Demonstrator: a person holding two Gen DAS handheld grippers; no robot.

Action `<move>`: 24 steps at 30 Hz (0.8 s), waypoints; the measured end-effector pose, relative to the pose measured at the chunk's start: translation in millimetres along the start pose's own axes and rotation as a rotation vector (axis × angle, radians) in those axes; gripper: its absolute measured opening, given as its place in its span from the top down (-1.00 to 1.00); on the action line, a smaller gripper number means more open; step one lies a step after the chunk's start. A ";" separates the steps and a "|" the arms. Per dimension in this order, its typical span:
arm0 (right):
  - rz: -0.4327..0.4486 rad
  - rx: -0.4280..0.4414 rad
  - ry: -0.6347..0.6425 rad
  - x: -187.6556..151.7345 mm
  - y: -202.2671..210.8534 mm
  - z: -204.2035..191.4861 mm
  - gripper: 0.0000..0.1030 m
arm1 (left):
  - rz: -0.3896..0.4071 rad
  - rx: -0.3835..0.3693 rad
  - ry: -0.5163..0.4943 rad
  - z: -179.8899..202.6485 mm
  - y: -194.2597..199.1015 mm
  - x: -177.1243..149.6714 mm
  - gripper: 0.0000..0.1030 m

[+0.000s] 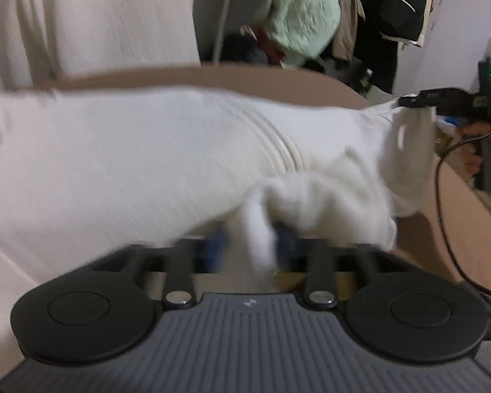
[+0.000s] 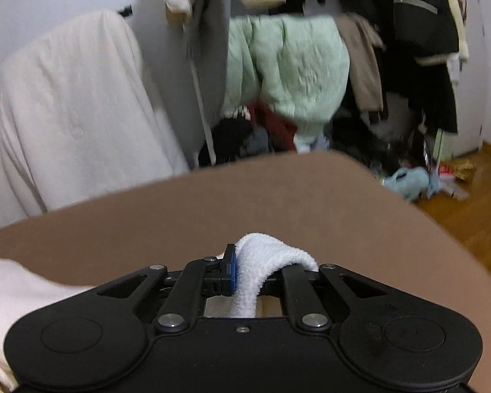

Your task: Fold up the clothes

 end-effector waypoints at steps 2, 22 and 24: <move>-0.030 0.050 -0.045 -5.1 -8.9 8.6 0.55 | -0.047 -0.083 0.073 -8.1 -10.7 -5.9 -0.86; 0.193 0.551 0.410 58.9 78.5 -209.5 0.82 | 0.416 0.370 0.056 -12.4 115.0 44.1 0.86; -0.028 0.625 0.453 3.3 52.2 -241.3 0.81 | 0.324 0.408 0.119 -25.0 104.7 40.1 0.86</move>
Point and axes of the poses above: each gripper's, at about its wrist camera, not at the fingertips, and y roughly against the way its jaws point, z to its right, x to its top, the point moved 5 cm from there along -y, roughly the way its jaws point, and after that the axes turned 1 degree about y, right-handed, at the moved point
